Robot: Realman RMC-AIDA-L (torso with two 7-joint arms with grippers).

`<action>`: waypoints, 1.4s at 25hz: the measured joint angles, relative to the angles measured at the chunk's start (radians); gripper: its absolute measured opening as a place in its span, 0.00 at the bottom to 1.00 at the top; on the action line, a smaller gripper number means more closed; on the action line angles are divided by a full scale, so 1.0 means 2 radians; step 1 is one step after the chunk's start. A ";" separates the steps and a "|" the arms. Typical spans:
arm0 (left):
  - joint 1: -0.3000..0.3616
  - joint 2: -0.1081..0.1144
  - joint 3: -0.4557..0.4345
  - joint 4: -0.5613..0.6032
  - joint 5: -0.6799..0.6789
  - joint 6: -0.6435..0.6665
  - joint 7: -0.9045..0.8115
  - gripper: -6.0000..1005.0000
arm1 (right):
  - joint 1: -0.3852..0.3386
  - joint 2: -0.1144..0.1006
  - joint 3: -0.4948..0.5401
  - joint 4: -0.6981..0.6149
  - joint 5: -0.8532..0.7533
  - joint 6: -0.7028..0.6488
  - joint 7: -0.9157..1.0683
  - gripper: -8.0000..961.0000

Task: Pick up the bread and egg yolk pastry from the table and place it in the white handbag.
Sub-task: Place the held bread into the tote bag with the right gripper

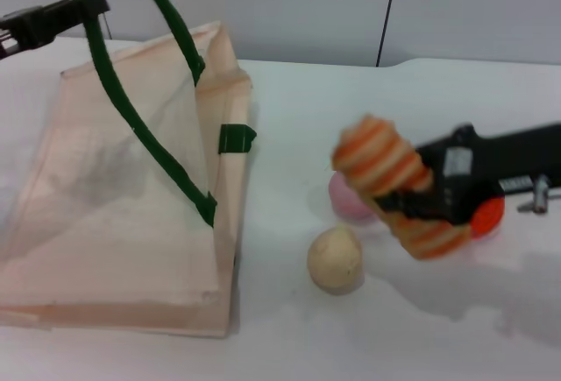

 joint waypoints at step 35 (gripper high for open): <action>-0.022 0.007 -0.005 0.005 -0.070 -0.143 -0.019 0.12 | 0.230 0.000 -0.008 0.419 0.235 0.123 -0.161 0.33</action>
